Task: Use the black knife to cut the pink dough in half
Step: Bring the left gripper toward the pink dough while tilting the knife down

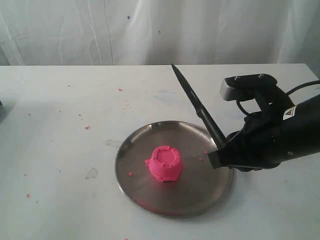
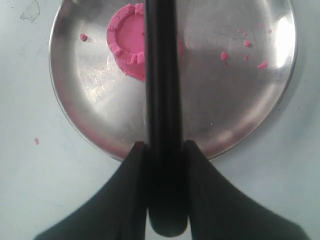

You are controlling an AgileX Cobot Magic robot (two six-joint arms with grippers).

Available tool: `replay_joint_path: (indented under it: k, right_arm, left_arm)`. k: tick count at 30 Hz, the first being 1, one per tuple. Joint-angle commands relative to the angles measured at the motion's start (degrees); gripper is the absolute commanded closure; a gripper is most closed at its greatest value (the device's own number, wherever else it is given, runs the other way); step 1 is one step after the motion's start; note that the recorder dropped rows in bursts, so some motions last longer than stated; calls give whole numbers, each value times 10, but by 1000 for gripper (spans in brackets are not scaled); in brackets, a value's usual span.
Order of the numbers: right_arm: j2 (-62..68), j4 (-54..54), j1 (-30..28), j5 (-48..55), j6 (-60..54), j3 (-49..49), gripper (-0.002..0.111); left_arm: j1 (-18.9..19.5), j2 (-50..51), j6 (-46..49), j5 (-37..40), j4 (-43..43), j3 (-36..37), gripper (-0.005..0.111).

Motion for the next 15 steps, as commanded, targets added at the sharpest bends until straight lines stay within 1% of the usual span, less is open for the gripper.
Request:
replay_joint_path:
  k: [1, 3, 5, 7, 12, 15]
  right_arm:
    - [-4, 1, 2, -10, -7, 2, 108]
    - [-4, 1, 2, -11, -7, 2, 108]
    - [-4, 1, 2, -11, -7, 2, 108]
    - [-4, 0, 2, -14, -7, 2, 108]
    - [-4, -1, 2, -20, -7, 2, 108]
    - [-4, -5, 2, -20, -7, 2, 108]
  left_arm:
    - [0, 95, -61, -52, 260, -20, 107]
    - [0, 143, -72, -101, 357, -30, 107]
    - [0, 191, -72, -149, 421, -40, 107]
    - [0, 236, -82, -199, 455, -48, 107]
    - [-1, 359, -163, -291, 517, -78, 107]
    - [-19, 430, -198, -340, 562, -101, 107]
